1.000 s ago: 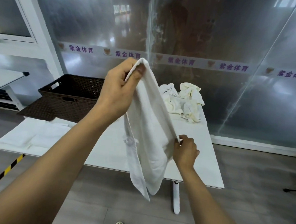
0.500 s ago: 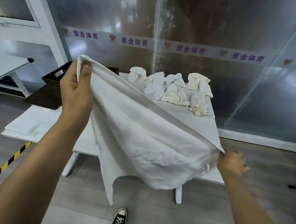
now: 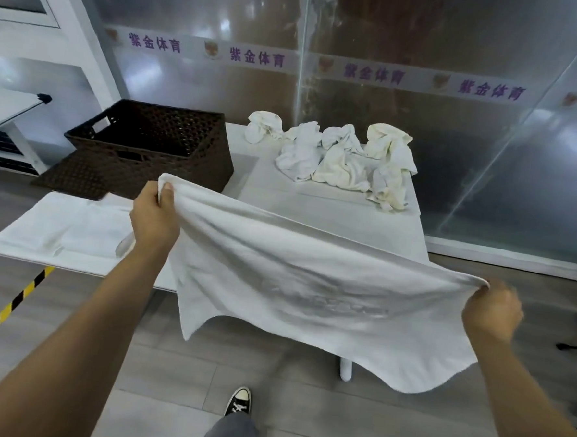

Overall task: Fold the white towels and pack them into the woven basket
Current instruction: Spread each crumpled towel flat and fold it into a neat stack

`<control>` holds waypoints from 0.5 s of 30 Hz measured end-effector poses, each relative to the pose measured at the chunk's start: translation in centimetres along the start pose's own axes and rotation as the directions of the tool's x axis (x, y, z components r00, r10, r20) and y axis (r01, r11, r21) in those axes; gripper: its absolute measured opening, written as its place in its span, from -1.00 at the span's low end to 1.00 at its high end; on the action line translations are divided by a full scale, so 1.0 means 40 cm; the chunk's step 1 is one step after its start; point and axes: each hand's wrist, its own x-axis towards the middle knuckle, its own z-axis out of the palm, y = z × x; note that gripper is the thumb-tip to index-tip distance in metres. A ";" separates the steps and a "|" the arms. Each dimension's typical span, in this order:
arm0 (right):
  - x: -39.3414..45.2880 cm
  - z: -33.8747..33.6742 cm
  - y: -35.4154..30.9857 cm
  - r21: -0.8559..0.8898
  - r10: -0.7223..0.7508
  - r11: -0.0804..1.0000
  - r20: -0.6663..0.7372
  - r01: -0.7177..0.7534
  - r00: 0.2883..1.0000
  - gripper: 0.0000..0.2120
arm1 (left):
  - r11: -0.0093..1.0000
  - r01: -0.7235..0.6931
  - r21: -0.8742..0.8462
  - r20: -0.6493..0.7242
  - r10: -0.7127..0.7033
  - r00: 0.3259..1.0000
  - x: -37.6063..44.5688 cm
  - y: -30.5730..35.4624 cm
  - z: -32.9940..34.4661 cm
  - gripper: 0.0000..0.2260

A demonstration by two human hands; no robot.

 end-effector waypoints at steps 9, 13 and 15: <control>0.191 0.045 -0.143 -0.080 -0.183 0.980 -0.031 0.180 0.983 -0.78 | 0.964 0.137 0.230 -0.060 -0.126 0.990 0.177 -0.091 0.140 -0.66; 0.289 0.110 -0.205 -0.116 -0.219 0.968 0.050 0.223 0.974 -0.65 | 0.954 0.192 0.230 -0.094 -0.175 0.980 0.262 -0.108 0.254 -0.73; 0.348 0.154 -0.252 -0.122 -0.220 0.966 0.070 0.227 0.973 -0.62 | 0.959 0.235 0.156 -0.085 -0.224 0.971 0.313 -0.108 0.324 -0.74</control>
